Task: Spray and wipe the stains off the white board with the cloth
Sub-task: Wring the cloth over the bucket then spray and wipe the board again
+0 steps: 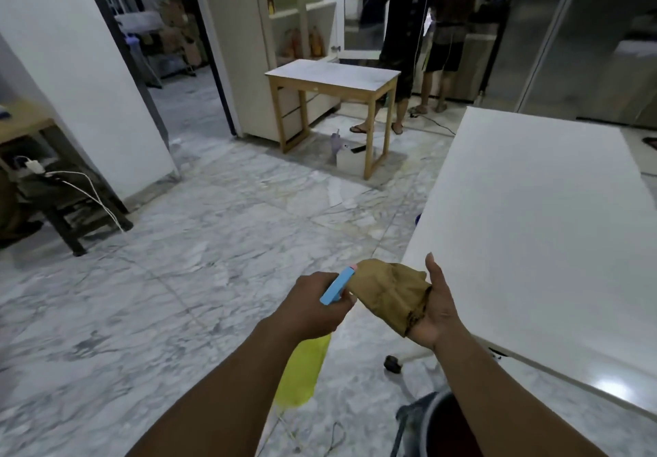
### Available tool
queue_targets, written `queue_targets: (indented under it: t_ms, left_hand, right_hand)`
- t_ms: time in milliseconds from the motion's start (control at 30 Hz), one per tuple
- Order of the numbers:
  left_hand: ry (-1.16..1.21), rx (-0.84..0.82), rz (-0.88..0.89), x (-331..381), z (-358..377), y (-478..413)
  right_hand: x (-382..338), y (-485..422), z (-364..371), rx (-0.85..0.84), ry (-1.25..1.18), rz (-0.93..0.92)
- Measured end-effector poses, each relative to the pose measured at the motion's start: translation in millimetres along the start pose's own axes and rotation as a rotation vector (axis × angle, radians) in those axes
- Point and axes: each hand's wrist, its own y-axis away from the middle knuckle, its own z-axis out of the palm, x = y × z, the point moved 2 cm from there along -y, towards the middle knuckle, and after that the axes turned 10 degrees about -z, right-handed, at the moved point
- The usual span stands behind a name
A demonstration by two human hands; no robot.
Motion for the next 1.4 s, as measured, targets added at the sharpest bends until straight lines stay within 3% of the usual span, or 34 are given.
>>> queue_targets:
  t_ms: [167,467,733,1033,1200,1400]
  left_hand:
    - [-0.035,-0.056,0.047,-6.6,-21.8,-70.3]
    - [-0.058,-0.096,0.081,-11.3,-81.3,-215.2]
    - [-0.041,-0.319,0.124,19.0,-79.9,-333.3]
    - [-0.075,-0.562,0.409,80.6,-39.2,-447.4]
    - [-0.074,-0.728,0.498,115.4,17.8,-460.7]
    - [-0.137,-0.914,0.732,183.5,105.5,-441.8]
  right_hand:
    - [-0.4,-77.3,24.7,0.111,0.160,-0.079]
    - [-35.5,-193.4,71.4,0.304,0.290,-0.062]
    - [-91.9,-223.5,66.8,0.509,0.331,-0.169]
    - [-133.8,-234.5,46.2,0.737,0.404,-0.289]
    - [-118.3,-190.4,-0.6,0.971,0.417,-0.208]
    - [-134.5,-120.3,-78.3,1.328,0.328,-0.344]
